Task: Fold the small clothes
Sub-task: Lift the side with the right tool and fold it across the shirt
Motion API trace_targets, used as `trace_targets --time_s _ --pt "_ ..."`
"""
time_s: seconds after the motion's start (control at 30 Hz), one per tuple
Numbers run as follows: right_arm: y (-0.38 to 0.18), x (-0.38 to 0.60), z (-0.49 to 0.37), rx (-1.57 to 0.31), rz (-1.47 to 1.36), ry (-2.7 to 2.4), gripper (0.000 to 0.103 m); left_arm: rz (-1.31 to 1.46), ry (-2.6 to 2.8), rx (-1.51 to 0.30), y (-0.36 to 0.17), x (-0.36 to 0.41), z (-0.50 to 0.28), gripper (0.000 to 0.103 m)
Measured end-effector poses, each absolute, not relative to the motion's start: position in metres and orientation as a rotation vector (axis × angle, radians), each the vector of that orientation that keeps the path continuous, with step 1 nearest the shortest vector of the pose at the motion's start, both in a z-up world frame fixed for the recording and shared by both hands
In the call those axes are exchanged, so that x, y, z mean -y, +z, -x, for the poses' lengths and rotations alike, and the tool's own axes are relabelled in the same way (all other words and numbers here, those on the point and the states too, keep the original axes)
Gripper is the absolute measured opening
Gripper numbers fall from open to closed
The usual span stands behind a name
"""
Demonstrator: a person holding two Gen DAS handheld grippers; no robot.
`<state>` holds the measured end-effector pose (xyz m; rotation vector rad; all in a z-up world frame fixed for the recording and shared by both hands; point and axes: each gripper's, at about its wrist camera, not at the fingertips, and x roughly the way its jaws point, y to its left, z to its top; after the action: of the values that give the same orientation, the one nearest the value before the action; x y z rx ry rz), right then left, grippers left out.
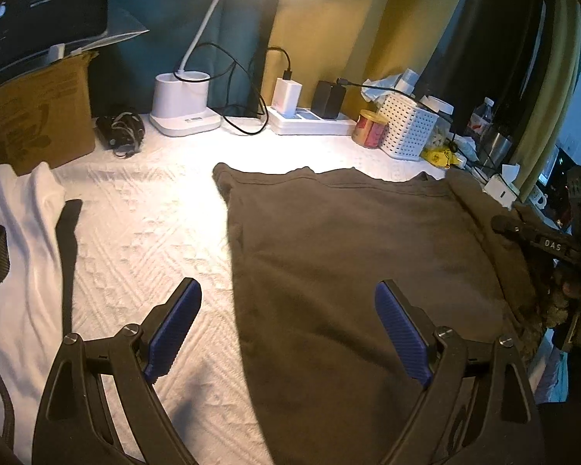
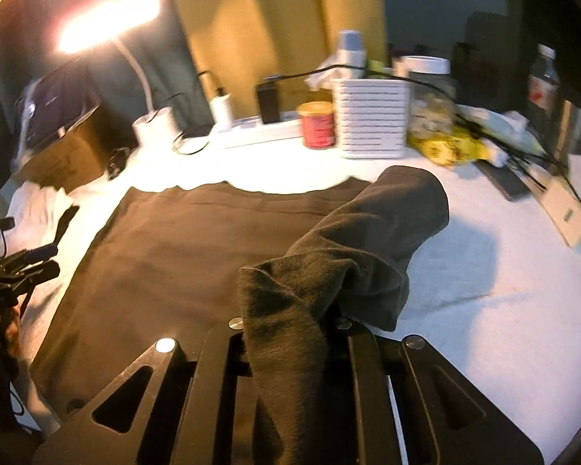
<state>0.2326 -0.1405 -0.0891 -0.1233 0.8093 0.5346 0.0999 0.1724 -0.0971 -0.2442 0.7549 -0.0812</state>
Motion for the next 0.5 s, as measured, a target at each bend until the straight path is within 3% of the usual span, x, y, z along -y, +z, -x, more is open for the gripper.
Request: trace_targets --time_s 0.5 --pt "-0.080 0.067 -0.214 -0.810 0.200 0.711 0.013 0.273 -0.034 -0.725 -0.093 -0.194 -0.072 0.090"
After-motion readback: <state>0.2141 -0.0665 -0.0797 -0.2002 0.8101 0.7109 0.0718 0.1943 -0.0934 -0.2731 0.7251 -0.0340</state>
